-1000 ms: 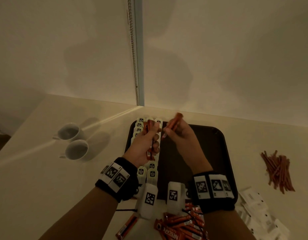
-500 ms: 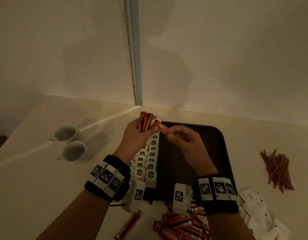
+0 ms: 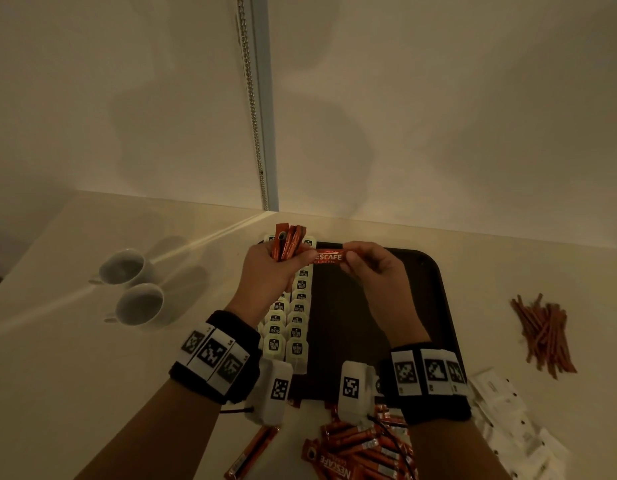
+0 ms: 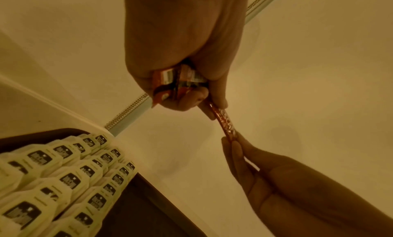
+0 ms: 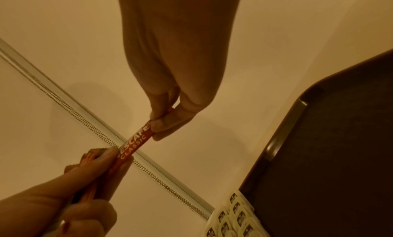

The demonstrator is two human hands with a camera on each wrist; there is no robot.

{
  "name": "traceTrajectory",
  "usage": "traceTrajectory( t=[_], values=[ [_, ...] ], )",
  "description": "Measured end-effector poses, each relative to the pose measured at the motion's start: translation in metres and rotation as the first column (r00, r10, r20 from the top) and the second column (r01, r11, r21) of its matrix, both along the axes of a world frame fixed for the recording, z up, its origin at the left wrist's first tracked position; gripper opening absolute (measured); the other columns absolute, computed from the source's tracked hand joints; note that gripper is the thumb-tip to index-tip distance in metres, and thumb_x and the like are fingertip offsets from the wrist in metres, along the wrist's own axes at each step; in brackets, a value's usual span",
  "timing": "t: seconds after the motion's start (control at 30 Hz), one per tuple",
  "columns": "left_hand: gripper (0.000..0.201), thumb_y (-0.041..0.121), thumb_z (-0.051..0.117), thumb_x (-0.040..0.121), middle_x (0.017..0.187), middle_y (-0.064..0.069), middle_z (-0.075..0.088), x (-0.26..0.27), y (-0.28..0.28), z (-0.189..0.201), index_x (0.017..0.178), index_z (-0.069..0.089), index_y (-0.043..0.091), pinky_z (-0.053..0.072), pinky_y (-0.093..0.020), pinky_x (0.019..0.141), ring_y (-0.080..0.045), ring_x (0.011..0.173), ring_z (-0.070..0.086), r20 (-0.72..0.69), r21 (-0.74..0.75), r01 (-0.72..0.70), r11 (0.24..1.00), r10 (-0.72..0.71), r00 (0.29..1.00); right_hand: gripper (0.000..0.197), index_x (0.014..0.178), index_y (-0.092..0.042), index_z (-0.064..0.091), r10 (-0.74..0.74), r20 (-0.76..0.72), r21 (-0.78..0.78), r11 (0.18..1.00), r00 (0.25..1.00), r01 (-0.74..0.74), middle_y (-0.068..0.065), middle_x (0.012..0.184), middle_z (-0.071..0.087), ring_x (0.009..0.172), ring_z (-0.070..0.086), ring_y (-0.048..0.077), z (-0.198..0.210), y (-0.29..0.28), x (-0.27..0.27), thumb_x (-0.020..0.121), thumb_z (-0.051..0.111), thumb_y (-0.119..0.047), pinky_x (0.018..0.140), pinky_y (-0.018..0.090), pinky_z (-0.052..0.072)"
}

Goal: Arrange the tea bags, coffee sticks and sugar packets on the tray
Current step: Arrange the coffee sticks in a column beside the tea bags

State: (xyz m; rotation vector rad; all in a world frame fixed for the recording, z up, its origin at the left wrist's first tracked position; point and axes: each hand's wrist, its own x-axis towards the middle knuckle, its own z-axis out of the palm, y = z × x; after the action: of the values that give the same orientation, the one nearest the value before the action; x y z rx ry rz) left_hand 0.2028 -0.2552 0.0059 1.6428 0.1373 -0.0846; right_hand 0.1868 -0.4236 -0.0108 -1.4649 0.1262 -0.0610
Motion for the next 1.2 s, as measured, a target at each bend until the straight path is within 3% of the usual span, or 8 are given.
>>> traceTrajectory(
  t=[0.2, 0.3, 0.4, 0.5, 0.6, 0.77, 0.97, 1.2],
  values=[
    [0.008, 0.019, 0.071, 0.084, 0.045, 0.007, 0.051, 0.003, 0.006, -0.012, 0.088, 0.069, 0.013, 0.035, -0.018, 0.037, -0.008, 0.039, 0.040, -0.089, -0.088, -0.086, 0.992, 0.078, 0.993, 0.014, 0.095, -0.012, 0.067, 0.034, -0.106, -0.099, 0.994, 0.994, -0.045, 0.006, 0.090, 0.068, 0.076, 0.063, 0.010, -0.008, -0.006, 0.005, 0.084, 0.062, -0.005, 0.076, 0.023, 0.054],
    [0.016, 0.029, 0.068, 0.086, 0.052, 0.004, 0.054, 0.004, 0.012, -0.020, 0.082, 0.065, 0.014, 0.036, -0.025, 0.043, -0.010, 0.043, 0.041, -0.164, -0.132, -0.135, 0.982, 0.112, 0.980, 0.016, 0.096, -0.012, 0.067, 0.030, -0.149, -0.067, 0.997, 0.988, -0.040, 0.009, 0.095, 0.067, 0.082, 0.063, 0.012, -0.017, -0.019, 0.017, 0.085, 0.060, -0.002, 0.082, 0.028, 0.054],
    [0.022, 0.033, 0.063, 0.090, 0.051, 0.005, 0.045, 0.009, 0.023, -0.027, 0.078, 0.057, 0.016, 0.036, -0.023, 0.043, -0.010, 0.040, 0.041, -0.340, -0.301, -0.258, 0.918, 0.150, 0.929, 0.021, 0.096, -0.013, 0.066, -0.063, -0.216, -0.064, 0.997, 0.974, 0.050, 0.008, 0.101, 0.066, 0.092, 0.062, 0.015, -0.036, -0.038, 0.038, 0.087, 0.056, 0.003, 0.087, 0.030, 0.052],
    [0.011, 0.024, 0.055, 0.093, 0.055, 0.005, 0.044, 0.015, 0.035, -0.033, 0.085, 0.052, 0.017, 0.036, -0.018, 0.037, -0.009, 0.038, 0.040, -0.512, -0.473, -0.349, 0.809, 0.069, 0.856, 0.017, 0.096, -0.011, 0.066, -0.202, -0.299, -0.209, 0.967, 0.933, 0.143, 0.007, 0.096, 0.066, 0.086, 0.061, 0.014, -0.067, -0.054, 0.063, 0.088, 0.057, 0.001, 0.085, 0.030, 0.053],
    [0.004, 0.015, 0.045, 0.092, 0.060, 0.003, 0.043, 0.019, 0.044, -0.038, 0.089, 0.047, 0.016, 0.029, -0.015, 0.032, -0.009, 0.037, 0.036, -0.538, -0.510, -0.331, 0.794, 0.006, 0.843, 0.011, 0.094, -0.012, 0.065, -0.281, -0.361, -0.372, 0.918, 0.889, 0.139, 0.013, 0.100, 0.068, 0.084, 0.064, 0.019, -0.099, -0.062, 0.087, 0.086, 0.064, -0.004, 0.085, 0.036, 0.055],
    [0.011, 0.015, 0.039, 0.093, 0.065, -0.001, 0.046, 0.020, 0.046, -0.039, 0.097, 0.049, 0.012, 0.024, -0.014, 0.030, -0.009, 0.038, 0.037, -0.512, -0.494, -0.287, 0.821, -0.008, 0.859, 0.019, 0.100, -0.012, 0.064, -0.320, -0.427, -0.470, 0.877, 0.846, 0.095, 0.008, 0.096, 0.067, 0.084, 0.065, 0.018, -0.126, -0.057, 0.112, 0.082, 0.070, -0.011, 0.082, 0.032, 0.055],
    [0.019, 0.016, 0.039, 0.097, 0.075, -0.005, 0.057, 0.020, 0.043, -0.038, 0.100, 0.056, 0.009, 0.034, -0.015, 0.030, -0.014, 0.049, 0.057, -0.518, -0.385, -0.291, 0.876, 0.055, 0.854, 0.031, 0.100, -0.012, 0.064, -0.385, -0.443, -0.565, 0.821, 0.810, 0.081, 0.005, 0.095, 0.066, 0.088, 0.064, 0.016, -0.133, -0.050, 0.124, 0.074, 0.078, -0.022, 0.081, 0.030, 0.055],
    [0.018, 0.014, 0.048, 0.097, 0.090, -0.006, 0.072, 0.018, 0.037, -0.040, 0.108, 0.061, 0.008, 0.042, -0.019, 0.037, -0.016, 0.067, 0.070, -0.486, -0.311, -0.214, 0.926, 0.039, 0.873, 0.026, 0.097, -0.012, 0.062, -0.428, -0.414, -0.656, 0.752, 0.804, 0.062, 0.009, 0.103, 0.065, 0.091, 0.063, 0.019, -0.138, -0.048, 0.127, 0.077, 0.076, -0.021, 0.079, 0.030, 0.053]
  ],
)
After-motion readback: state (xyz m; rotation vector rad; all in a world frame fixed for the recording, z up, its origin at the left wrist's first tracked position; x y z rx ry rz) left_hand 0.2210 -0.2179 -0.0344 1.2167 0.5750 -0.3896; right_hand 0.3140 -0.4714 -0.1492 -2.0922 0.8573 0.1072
